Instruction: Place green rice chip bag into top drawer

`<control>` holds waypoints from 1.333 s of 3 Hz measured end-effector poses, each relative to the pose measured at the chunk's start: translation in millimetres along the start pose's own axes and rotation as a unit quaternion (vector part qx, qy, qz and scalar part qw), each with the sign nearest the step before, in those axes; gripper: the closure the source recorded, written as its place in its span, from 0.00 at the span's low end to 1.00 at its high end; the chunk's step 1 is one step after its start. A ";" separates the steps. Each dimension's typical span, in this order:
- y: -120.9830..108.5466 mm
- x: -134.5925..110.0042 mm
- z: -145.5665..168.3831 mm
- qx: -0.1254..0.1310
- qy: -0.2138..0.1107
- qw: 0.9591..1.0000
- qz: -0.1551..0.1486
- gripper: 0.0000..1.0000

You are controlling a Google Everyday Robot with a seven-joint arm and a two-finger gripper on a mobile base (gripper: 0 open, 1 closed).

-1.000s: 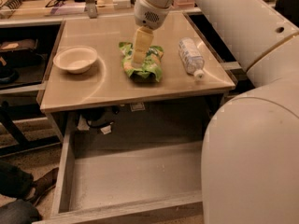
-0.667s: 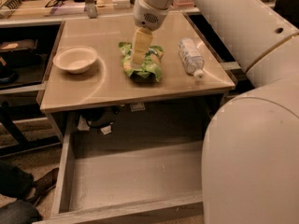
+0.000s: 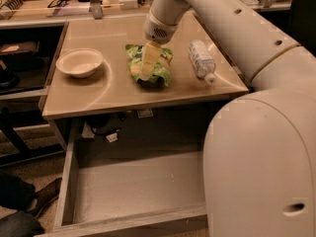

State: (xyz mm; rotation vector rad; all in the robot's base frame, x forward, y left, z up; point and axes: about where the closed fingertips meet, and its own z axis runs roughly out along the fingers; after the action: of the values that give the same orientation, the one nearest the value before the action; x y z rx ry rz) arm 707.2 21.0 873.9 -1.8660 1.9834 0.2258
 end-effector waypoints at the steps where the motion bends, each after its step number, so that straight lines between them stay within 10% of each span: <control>1: -9.1 4.4 17.9 -0.007 0.001 1.000 0.007 0.00; 2: -12.1 6.6 36.3 -0.018 0.000 1.000 0.010 0.00; 4: -12.2 6.6 36.9 -0.018 0.000 1.000 0.011 0.42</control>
Offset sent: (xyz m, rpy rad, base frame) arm 0.0252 0.0077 -0.0463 0.0084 0.0646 -0.0043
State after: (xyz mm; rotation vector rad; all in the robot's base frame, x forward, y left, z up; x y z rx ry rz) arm 725.6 28.1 839.8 -1.8676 2.0121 0.2699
